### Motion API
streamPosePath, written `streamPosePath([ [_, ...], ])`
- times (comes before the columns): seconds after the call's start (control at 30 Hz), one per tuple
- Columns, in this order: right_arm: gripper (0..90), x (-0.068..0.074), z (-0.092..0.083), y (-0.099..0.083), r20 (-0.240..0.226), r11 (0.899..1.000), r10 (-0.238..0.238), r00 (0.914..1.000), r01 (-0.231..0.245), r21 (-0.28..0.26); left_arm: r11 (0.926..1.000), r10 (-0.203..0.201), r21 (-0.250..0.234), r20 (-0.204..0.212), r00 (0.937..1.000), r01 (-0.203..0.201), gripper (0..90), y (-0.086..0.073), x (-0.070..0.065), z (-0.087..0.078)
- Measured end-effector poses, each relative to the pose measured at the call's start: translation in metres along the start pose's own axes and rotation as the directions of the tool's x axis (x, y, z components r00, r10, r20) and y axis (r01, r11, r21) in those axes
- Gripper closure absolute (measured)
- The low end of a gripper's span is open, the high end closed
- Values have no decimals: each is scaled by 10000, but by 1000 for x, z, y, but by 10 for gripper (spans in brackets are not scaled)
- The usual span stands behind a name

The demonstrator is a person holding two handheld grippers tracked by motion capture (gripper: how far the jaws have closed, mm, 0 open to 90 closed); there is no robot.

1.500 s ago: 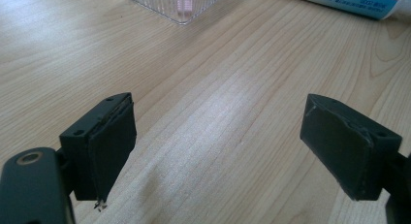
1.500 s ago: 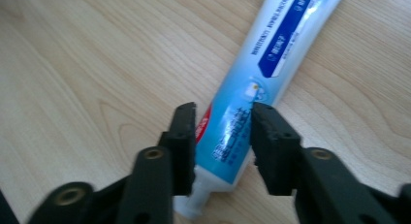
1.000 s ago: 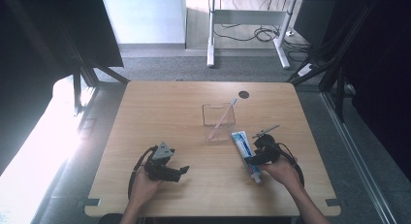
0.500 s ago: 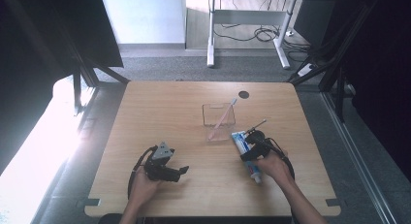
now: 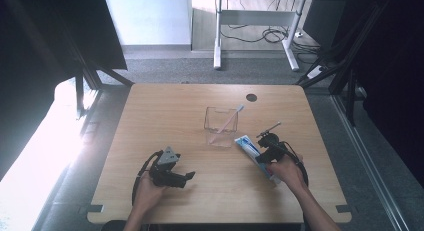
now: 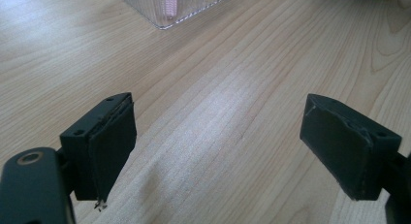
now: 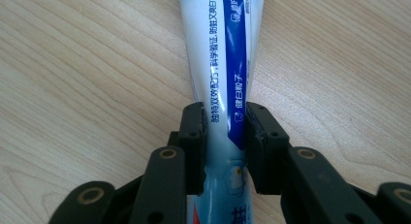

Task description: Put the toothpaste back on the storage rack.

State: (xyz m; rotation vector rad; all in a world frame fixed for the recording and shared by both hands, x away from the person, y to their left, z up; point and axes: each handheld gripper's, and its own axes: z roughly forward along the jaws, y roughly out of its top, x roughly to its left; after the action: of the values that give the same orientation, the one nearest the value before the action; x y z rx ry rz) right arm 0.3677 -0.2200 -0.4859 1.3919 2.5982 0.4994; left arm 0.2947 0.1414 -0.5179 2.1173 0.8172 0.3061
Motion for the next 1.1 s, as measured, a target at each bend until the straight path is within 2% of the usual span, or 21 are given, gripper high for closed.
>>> streamPosePath([
  [0.43,777,-1,-8,-3,-23,9997,-184,9998,183,-187,10000,25,-4,-39,10000,-25,133,0,1,-1],
  [0.77,791,-4,-23,-7,10,9984,-391,9992,391,-408,10000,66,-7,-58,10000,-66,134,0,1,0],
  [0.93,793,-6,-27,-9,-8,9984,-471,9989,471,-297,10000,91,12,-53,9999,-91,133,1,0,0],
  [1.1,787,-9,-21,-13,-100,9980,-623,9980,624,60,10000,58,20,-35,10000,-58,134,1,0,1],
])
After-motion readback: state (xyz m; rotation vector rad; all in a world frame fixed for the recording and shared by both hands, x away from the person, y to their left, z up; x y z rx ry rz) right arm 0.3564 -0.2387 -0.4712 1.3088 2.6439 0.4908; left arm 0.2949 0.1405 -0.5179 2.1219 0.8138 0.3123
